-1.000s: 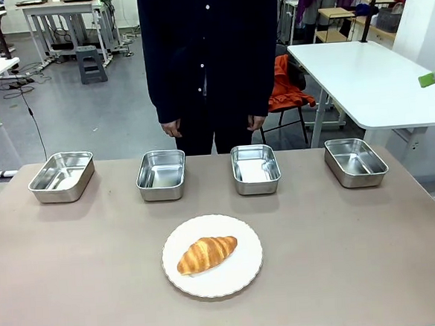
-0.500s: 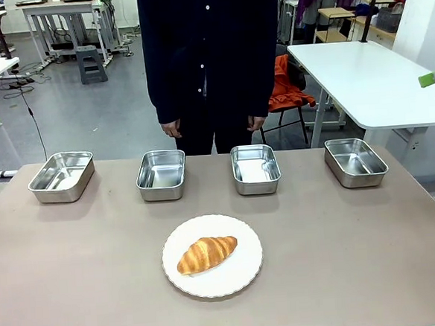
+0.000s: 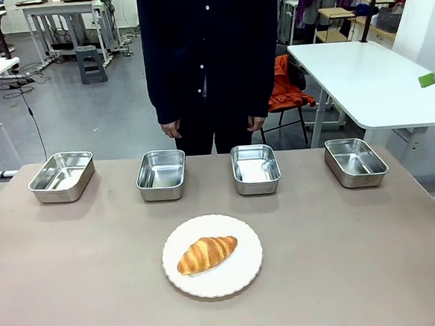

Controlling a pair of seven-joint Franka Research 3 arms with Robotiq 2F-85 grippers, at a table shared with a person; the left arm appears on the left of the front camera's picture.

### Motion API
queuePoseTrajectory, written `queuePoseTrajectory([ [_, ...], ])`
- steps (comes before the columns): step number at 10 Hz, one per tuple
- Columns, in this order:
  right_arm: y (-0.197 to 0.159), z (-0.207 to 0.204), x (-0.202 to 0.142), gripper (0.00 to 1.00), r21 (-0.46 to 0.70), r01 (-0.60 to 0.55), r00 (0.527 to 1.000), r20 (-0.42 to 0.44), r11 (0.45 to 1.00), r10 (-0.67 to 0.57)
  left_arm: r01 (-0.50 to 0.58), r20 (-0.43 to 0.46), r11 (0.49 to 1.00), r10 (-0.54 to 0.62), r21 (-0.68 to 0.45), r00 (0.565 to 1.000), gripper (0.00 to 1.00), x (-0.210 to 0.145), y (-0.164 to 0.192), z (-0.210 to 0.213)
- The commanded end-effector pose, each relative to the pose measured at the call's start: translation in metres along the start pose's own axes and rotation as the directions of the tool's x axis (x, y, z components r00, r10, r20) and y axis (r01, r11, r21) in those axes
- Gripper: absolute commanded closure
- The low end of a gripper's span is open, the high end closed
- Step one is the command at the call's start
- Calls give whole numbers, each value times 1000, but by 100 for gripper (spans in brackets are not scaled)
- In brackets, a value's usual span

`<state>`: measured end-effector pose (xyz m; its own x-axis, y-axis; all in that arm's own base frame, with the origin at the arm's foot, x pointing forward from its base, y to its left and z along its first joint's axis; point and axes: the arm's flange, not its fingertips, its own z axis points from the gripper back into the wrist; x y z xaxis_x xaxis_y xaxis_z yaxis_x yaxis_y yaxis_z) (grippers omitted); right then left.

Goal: Place the bread in the container.
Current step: Place the Butter Roll into the Airtight Container indicated by the human.

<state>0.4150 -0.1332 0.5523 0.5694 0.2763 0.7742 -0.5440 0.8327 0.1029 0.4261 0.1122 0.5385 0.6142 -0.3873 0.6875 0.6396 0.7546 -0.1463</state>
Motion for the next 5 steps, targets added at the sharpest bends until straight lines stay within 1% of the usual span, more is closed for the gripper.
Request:
queuePoseTrajectory([
  [1,0,-1,0,0,12,4,1000,17,1000,-4,-2,9,1000,2,3,1000,0,1,-1,1],
  [5,0,-1,0,0,12,4,1000,17,1000,-4,-2,9,1000,2,3,1000,0,1,-1,1],
])
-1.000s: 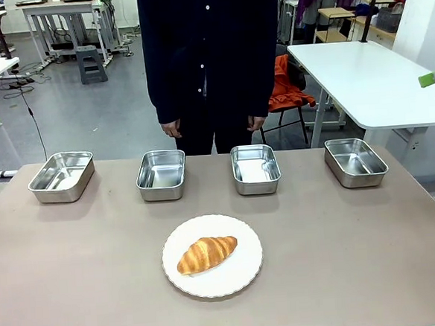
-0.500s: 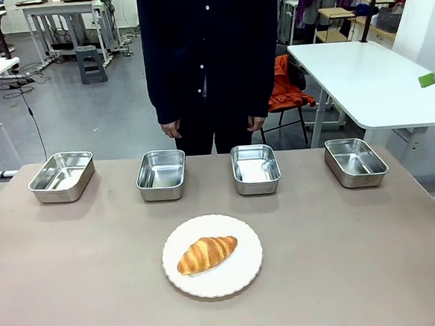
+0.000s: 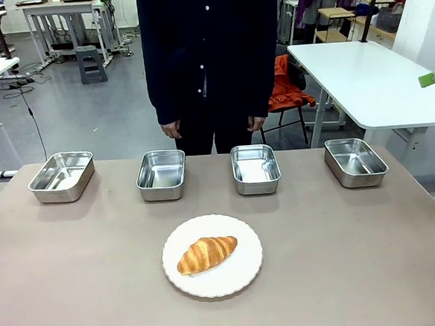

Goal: Place the bread in the container.
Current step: Place the Butter Roll into the Airtight Container indicated by the human.

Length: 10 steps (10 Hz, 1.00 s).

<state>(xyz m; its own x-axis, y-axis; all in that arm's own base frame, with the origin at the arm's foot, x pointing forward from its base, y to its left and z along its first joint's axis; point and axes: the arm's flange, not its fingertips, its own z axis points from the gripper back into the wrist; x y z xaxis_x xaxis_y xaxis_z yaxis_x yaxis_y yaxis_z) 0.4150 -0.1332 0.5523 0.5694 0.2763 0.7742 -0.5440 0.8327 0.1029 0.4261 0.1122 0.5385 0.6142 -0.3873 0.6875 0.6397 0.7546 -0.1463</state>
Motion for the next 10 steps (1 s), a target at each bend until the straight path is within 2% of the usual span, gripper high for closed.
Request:
queuePoseTrajectory([
  [1,0,-1,0,0,12,4,1000,17,1000,-4,-2,9,1000,2,3,1000,0,1,-1,1],
  [10,0,-1,0,0,12,4,1000,17,1000,-4,-2,9,1000,2,3,1000,0,1,-1,1],
])
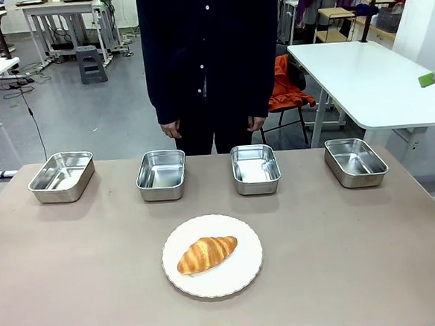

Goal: Place the bread in the container.
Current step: Place the Butter Roll into the Airtight Container indicated by the human.

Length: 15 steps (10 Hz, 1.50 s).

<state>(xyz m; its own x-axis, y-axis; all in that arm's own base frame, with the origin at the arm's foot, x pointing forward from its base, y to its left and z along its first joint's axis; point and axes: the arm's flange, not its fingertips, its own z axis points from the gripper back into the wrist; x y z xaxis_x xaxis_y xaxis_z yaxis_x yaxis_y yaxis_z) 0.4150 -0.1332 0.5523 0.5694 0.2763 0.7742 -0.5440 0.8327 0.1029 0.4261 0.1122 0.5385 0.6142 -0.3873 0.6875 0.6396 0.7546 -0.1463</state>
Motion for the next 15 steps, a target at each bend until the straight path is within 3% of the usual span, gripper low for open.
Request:
queuePoseTrajectory([
  [1,0,-1,0,0,12,4,1000,17,1000,-4,-2,9,1000,2,3,1000,0,1,-1,1],
  [15,0,-1,0,0,12,4,1000,17,1000,-4,-2,9,1000,2,3,1000,0,1,-1,1],
])
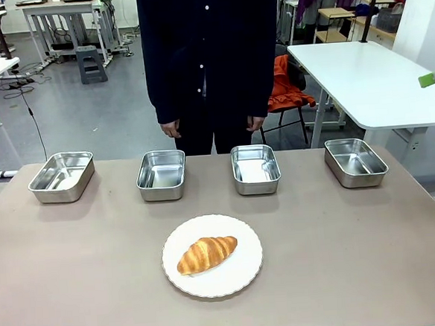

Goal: Place the bread in the container.
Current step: Place the Butter Roll into the Airtight Container indicated by the human.

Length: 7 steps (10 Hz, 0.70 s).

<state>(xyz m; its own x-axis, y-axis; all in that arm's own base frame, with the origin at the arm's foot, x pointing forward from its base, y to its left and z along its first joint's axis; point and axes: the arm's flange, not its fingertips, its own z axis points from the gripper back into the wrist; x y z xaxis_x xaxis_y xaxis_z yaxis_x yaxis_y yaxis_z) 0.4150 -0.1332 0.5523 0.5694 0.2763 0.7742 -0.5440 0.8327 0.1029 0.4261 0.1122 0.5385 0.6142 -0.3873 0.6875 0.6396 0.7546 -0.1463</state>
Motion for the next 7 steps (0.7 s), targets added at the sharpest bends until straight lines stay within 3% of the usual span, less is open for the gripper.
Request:
queuePoseTrajectory([
  [1,0,-1,0,0,12,4,1000,17,1000,-4,-2,9,1000,2,3,1000,0,1,-1,1],
  [7,0,-1,0,0,12,4,1000,17,1000,-4,-2,9,1000,2,3,1000,0,1,-1,1],
])
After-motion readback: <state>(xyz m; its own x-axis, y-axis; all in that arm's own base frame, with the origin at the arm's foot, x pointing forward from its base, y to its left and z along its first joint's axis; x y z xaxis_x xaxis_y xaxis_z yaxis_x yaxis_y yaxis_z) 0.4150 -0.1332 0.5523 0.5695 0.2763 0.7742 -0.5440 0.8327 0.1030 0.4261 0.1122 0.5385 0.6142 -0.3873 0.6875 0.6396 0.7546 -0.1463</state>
